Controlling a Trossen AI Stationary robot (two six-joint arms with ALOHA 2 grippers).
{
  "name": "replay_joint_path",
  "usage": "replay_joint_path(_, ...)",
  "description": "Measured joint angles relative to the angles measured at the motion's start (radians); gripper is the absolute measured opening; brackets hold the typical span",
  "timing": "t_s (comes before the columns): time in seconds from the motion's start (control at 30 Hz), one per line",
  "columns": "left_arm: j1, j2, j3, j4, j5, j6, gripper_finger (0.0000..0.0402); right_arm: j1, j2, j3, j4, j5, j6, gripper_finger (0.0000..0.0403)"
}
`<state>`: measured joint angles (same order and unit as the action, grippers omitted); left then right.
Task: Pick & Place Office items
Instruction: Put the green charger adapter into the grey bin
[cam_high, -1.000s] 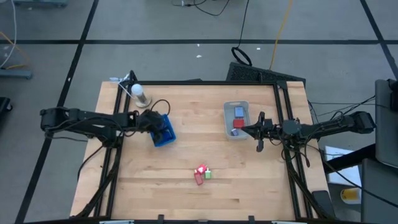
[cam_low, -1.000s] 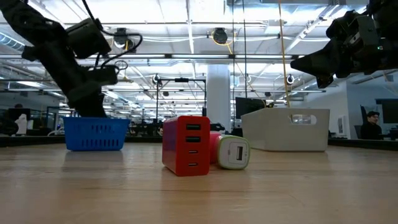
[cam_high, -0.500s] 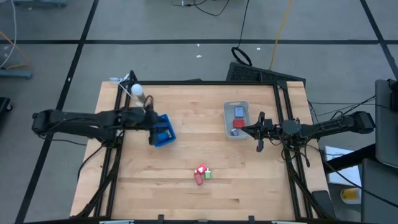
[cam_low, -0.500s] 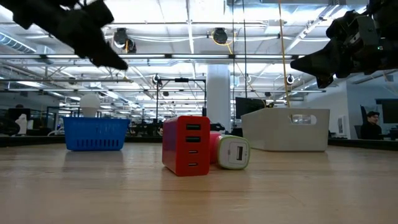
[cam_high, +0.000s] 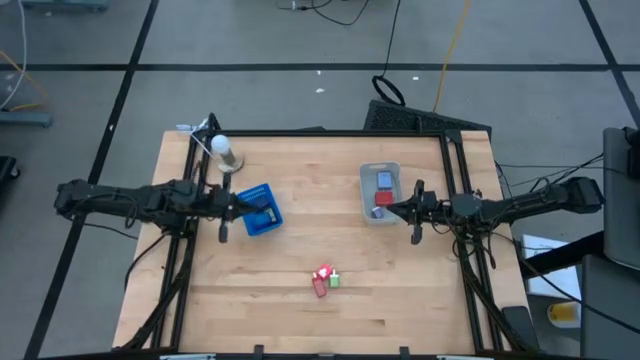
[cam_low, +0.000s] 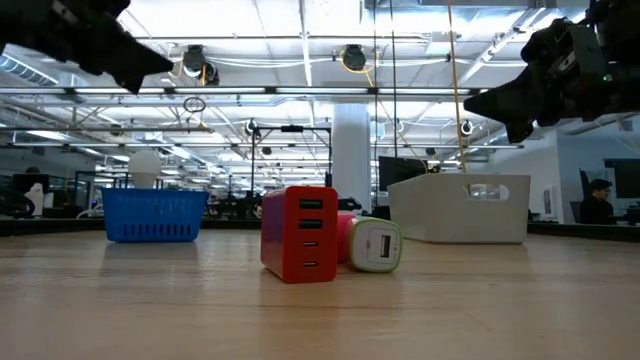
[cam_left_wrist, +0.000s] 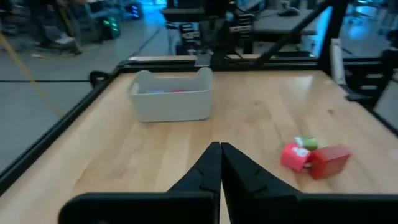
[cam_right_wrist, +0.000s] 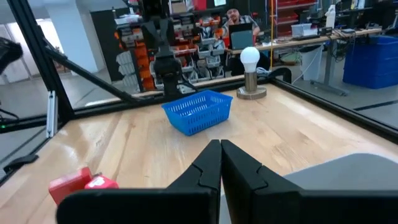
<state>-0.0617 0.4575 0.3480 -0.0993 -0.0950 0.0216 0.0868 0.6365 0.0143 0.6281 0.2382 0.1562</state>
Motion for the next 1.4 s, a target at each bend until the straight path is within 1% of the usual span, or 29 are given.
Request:
replay_joint_path(0.1,-0.007,-0.072,-0.068,0.022,-0.052,-0.003,0.0003,0.0,0.011,0.0,-0.003,-0.002,0.0,0.0004)
replay_joint_path(0.27,-0.007,-0.177,-0.202,0.083,-0.078,0.011,0.0003,0.0,0.027,0.0,0.026,-0.003,0.0,0.0004)
replay_joint_path(0.37,-0.008,-0.215,-0.276,0.198,-0.149,0.049,0.0004,0.0,0.037,0.0,0.046,-0.003,-0.002,0.0004)
replay_joint_path(0.43,-0.007,-0.227,-0.318,0.27,-0.166,0.061,0.0006,0.0,0.045,0.0,0.069,-0.003,-0.003,0.0004)
replay_joint_path(0.47,-0.007,-0.231,-0.334,0.281,-0.165,0.066,0.0005,0.0,0.049,0.0,0.081,-0.003,-0.003,0.0004)
replay_joint_path(0.53,-0.007,-0.231,-0.335,0.25,-0.163,0.076,0.0002,0.0,0.06,0.0,0.111,-0.003,-0.004,0.0004)
replay_joint_path(0.67,-0.004,-0.229,-0.333,0.26,-0.198,0.088,0.0007,0.0,0.086,0.0,0.132,-0.002,-0.018,0.0004)
replay_joint_path(0.8,-0.004,-0.229,-0.333,0.245,-0.2,0.09,0.0009,0.0,0.111,0.0,0.133,0.001,-0.013,0.0004)
replay_joint_path(0.9,-0.004,-0.229,-0.333,0.232,-0.199,0.072,0.0009,0.0,0.13,0.004,0.154,0.043,-0.002,0.0004)
replay_joint_path(0.97,-0.004,-0.229,-0.333,0.231,-0.2,0.062,0.001,0.0,0.142,0.022,0.15,0.049,-0.007,0.0004)
replay_joint_path(1.03,-0.004,-0.229,-0.333,0.231,-0.2,0.055,0.001,0.0,0.158,0.061,0.125,0.035,-0.017,0.0004)
replay_joint_path(1.07,-0.004,-0.229,-0.333,0.231,-0.2,0.055,0.001,0.0,0.169,0.078,0.084,0.022,-0.023,0.0004)
replay_joint_path(1.1,-0.004,-0.229,-0.333,0.231,-0.2,0.054,0.001,0.001,0.182,0.109,0.027,0.021,-0.029,0.0004)
replay_joint_path(1.2,-0.004,-0.229,-0.333,0.232,-0.2,0.051,0.001,0.01,0.221,0.221,-0.054,0.023,-0.037,0.0004)
replay_joint_path(1.3,-0.004,-0.229,-0.333,0.24,-0.204,0.048,0.001,0.027,0.274,0.301,-0.152,0.022,-0.038,0.0004)
replay_joint_path(1.4,-0.004,-0.229,-0.333,0.265,-0.204,0.05,0.001,0.061,0.32,0.371,-0.18,0.021,-0.038,0.0004)
